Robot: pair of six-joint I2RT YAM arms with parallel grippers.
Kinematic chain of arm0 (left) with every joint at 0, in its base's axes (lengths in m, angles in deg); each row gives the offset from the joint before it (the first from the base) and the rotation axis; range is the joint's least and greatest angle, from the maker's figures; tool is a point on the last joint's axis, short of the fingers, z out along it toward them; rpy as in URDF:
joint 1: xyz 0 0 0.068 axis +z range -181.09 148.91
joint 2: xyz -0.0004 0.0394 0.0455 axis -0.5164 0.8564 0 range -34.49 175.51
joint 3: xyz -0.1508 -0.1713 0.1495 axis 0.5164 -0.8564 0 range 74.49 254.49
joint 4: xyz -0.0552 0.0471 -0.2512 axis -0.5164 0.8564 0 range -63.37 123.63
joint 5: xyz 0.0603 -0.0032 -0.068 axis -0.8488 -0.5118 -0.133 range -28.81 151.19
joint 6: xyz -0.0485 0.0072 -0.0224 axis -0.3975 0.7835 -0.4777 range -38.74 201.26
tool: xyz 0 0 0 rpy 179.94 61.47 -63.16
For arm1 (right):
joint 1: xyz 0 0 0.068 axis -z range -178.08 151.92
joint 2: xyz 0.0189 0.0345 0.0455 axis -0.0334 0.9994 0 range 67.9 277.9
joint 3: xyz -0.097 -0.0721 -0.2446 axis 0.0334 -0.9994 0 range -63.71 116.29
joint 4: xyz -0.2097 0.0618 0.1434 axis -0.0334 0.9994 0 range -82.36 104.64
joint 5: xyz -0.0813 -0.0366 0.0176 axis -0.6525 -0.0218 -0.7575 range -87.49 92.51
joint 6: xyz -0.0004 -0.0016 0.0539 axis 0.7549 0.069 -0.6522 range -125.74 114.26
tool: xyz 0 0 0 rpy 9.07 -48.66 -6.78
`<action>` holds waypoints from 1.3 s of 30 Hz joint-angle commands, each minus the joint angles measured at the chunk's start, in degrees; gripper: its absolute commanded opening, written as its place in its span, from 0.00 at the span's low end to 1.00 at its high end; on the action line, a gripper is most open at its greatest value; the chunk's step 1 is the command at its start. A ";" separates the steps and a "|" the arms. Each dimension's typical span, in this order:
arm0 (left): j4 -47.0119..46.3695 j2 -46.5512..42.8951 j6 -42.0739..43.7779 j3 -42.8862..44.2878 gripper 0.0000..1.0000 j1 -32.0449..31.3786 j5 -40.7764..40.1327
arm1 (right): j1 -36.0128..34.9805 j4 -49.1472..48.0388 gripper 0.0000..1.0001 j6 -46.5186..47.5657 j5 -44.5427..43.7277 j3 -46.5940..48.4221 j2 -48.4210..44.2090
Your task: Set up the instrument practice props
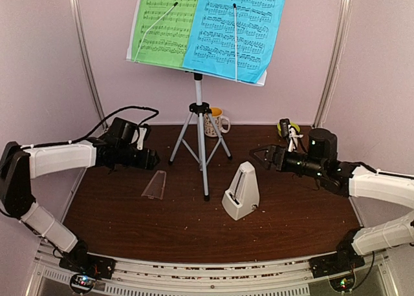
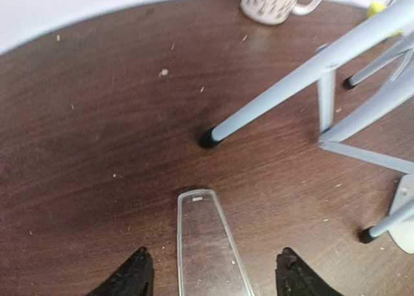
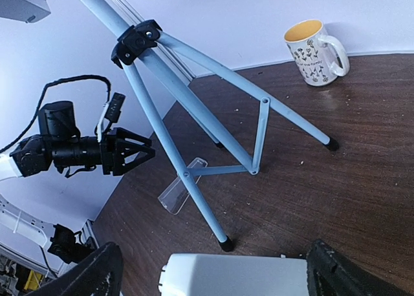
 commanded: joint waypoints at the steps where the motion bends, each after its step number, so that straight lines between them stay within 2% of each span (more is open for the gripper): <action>1: -12.22 -8.04 5.46 -5.79 0.63 -0.74 3.92 | 0.44 5.72 0.96 1.43 -3.38 -4.58 -3.52; 5: -17.25 -11.41 7.58 -8.68 0.59 -3.39 4.84 | 0.44 8.33 0.86 1.00 -7.04 -9.73 -4.88; 9: -20.50 -12.67 7.58 -10.23 0.56 -4.31 5.23 | -0.18 3.82 0.67 -0.88 -6.75 -14.88 -4.11; 13: -21.49 -12.63 7.84 -10.10 0.54 -4.52 5.67 | -1.28 -0.11 0.46 -2.05 -5.76 -16.87 0.76; 16: -22.46 -12.77 8.33 -10.38 0.53 -4.95 6.36 | -1.75 -4.66 0.37 -3.77 -5.03 -17.99 5.12; 24: -26.15 -13.34 11.80 -12.02 0.50 -7.84 6.33 | -1.89 -13.91 0.31 -6.31 -3.37 -15.67 14.19; 31: -28.86 -12.27 16.91 -14.33 0.47 -12.14 6.43 | -0.61 -15.81 0.30 -5.44 -5.41 -9.77 20.19; 39: -30.95 -10.60 16.62 -14.48 0.45 -12.83 6.72 | 0.17 -16.98 0.30 -4.83 -1.07 0.68 26.83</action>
